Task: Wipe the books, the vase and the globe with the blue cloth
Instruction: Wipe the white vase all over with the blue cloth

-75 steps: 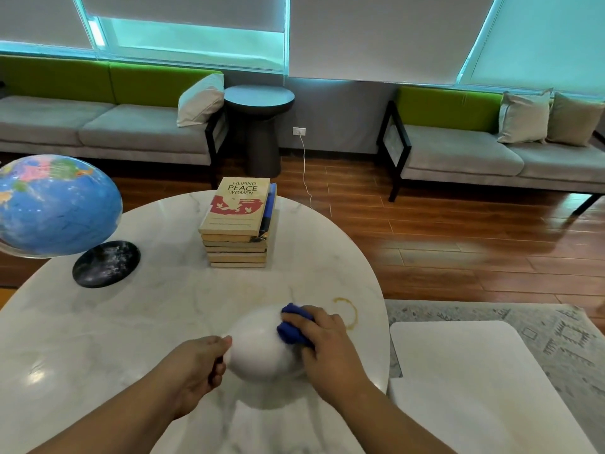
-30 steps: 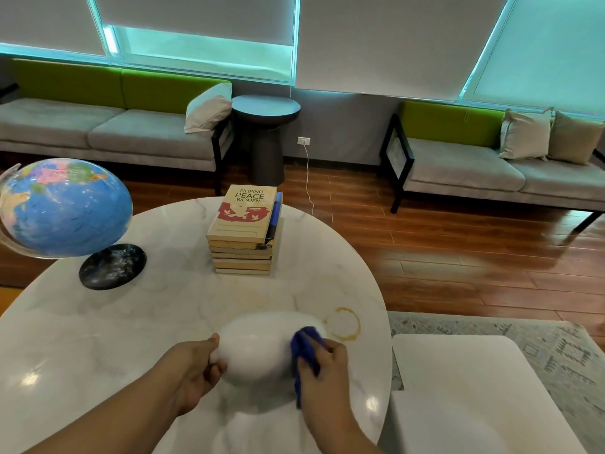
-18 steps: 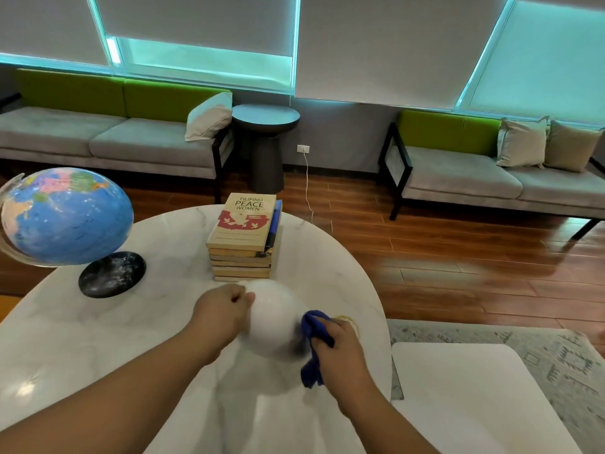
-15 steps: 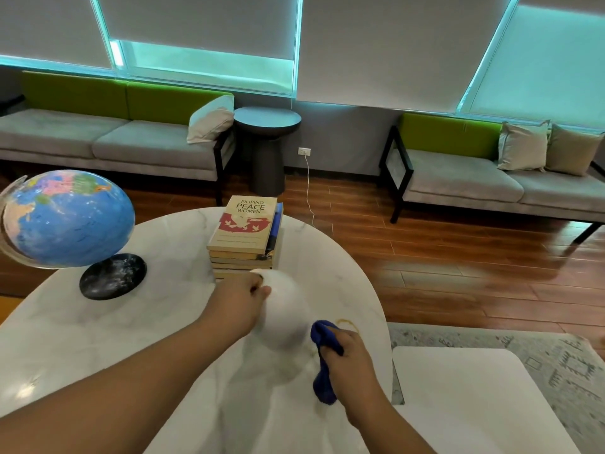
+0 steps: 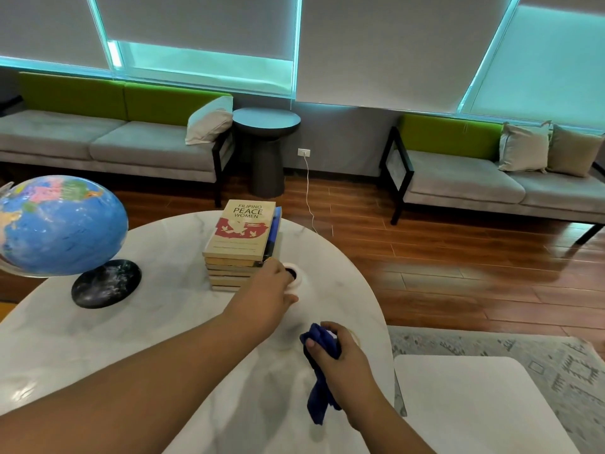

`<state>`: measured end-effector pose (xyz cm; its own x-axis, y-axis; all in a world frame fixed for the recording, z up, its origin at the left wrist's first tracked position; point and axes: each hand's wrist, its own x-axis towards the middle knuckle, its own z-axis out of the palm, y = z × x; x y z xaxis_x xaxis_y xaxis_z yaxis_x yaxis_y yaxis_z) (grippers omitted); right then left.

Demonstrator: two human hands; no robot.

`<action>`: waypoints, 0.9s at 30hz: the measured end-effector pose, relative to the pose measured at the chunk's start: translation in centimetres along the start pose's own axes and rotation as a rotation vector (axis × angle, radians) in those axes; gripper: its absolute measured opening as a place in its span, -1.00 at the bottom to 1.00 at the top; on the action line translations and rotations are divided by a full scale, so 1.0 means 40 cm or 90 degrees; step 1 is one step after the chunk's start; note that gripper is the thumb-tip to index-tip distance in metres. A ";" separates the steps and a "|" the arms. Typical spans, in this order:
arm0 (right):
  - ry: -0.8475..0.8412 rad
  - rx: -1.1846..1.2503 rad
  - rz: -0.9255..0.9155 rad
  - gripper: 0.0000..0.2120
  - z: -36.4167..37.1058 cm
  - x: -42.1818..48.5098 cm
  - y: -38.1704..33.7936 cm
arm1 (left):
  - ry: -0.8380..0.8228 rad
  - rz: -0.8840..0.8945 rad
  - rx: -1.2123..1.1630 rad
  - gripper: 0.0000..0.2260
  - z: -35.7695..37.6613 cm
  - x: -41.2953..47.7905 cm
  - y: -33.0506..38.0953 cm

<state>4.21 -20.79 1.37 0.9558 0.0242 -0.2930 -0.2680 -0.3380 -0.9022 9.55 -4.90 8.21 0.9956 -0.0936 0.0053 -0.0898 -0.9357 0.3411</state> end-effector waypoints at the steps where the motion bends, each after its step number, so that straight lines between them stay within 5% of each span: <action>1: -0.001 -0.005 0.007 -0.65 0.003 0.003 -0.001 | 0.015 -0.004 -0.012 -0.61 0.005 -0.011 -0.008; 9: -0.034 -0.131 0.041 -0.17 0.043 0.073 -0.011 | -0.061 -0.009 -0.040 -0.39 0.007 0.005 -0.041; 27: -0.050 -0.236 0.039 -0.26 -0.014 0.396 -0.114 | -0.007 -0.028 0.054 -0.47 0.041 0.407 -0.016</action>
<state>20.65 -19.40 1.02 0.9234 0.0611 -0.3790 -0.2481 -0.6584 -0.7106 25.79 -6.37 6.56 0.9983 -0.0548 -0.0192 -0.0479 -0.9645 0.2597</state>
